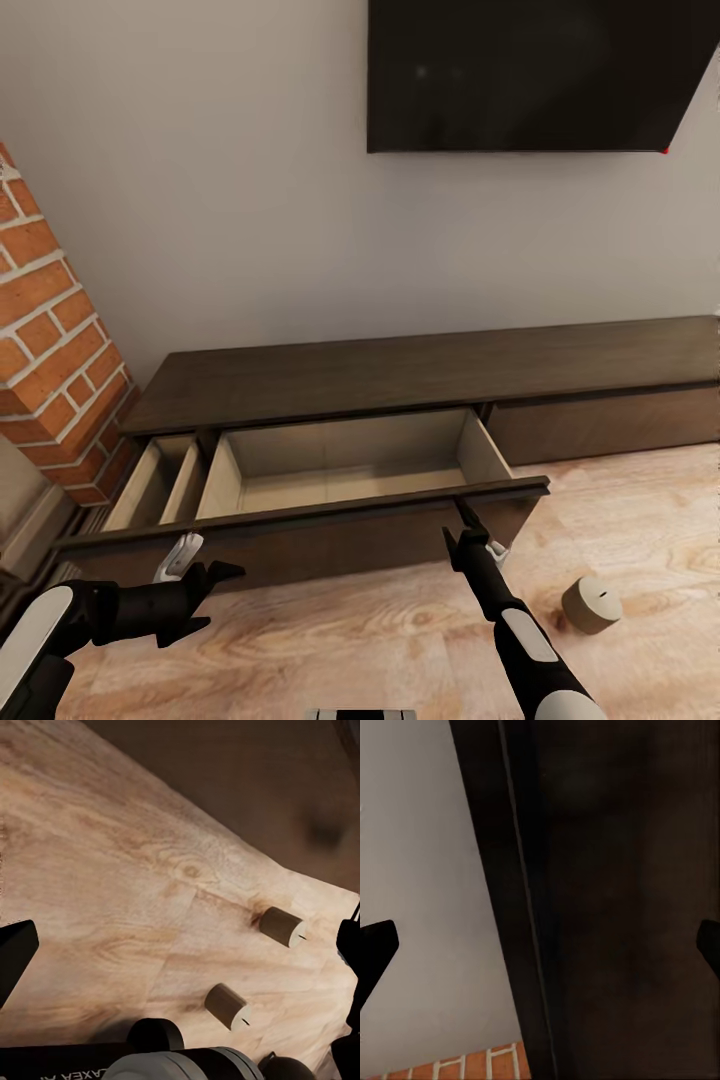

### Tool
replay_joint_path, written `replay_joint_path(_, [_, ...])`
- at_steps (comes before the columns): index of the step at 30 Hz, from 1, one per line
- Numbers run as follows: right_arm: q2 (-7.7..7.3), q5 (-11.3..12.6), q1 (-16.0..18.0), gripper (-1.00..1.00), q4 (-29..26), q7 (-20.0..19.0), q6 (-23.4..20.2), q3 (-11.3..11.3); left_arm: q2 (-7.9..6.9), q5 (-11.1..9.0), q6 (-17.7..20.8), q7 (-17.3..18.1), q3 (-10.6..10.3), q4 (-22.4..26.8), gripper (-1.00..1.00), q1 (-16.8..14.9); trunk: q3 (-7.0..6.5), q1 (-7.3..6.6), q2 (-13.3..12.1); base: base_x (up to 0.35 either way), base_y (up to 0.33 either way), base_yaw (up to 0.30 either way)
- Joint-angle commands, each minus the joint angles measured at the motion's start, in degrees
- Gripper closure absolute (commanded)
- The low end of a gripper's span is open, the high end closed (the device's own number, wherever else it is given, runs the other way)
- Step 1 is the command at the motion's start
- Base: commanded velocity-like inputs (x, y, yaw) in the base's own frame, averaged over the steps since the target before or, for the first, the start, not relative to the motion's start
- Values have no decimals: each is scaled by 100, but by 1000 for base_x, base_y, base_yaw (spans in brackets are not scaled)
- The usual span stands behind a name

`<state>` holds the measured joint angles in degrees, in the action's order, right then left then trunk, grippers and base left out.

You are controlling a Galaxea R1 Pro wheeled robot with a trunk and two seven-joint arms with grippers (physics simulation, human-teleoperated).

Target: Place each of the two pumpkins and all three candles from the living room inside a cabinet in the living room (use any cabinet), then make sure every cabinet is closed, and position the cauldron so it is next to a table in the living room.

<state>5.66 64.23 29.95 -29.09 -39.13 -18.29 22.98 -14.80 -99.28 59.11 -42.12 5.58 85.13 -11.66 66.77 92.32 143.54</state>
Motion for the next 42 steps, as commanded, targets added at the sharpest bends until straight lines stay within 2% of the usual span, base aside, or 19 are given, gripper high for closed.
replay_joint_path(1, [5, 37, 4, -100, 0, -7, -54, 26, 0, -57, 13, -60, 5, 3, -100, -3, 5, -3, 2, -148, 0, 0])
replay_joint_path(11, [-26, 22, 2, -100, 0, 30, -84, -2, -5, -57, 13, -60, 5, 3, -100, -3, 5, -3, 2, -223, 0, 0])
replay_joint_path(16, [-51, 27, 3, -100, 0, 75, -140, -295, -5, -57, 13, -60, 5, 3, -100, -3, 5, -3, 2, -289, 0, 0])
replay_joint_path(20, [-71, 21, 4, -100, -2, 175, -457, -429, -5, -57, 13, -66, 12, 3, -100, -3, 5, -3, 2, -285, 0, 0])
replay_joint_path(27, [-100, 22, 8, -100, -22, 1162, -1326, -446, -12, -49, 7, -107, 26, 3, -100, -3, 5, -3, 2, -89, 0, 0])
replay_joint_path(34, [-109, 17, 70, -100, -42, 2070, -1796, -443, -25, -45, 5, -125, 37, 3, -100, -3, -150, -21, -7, -3, 0, 0])
replay_joint_path(37, [-128, 38, 82, -100, -89, 2720, -2008, -431, -58, -18, 1, -133, 39, 3, -100, -3, -217, -28, -11, 0, 0, 0])
replay_joint_path(40, [-223, 31, 50, -100, -344, 3095, -2605, -436, -84, -8, -9, -160, 32, 3, -100, -3, -283, -36, -15, 0, 0, 0])
replay_joint_path(42, [-289, 9, 24, -100, -581, 3277, -3038, -445, -84, -1, -12, -359, 29, 3, -100, -3, -328, -41, -18, 0, 0, 0])
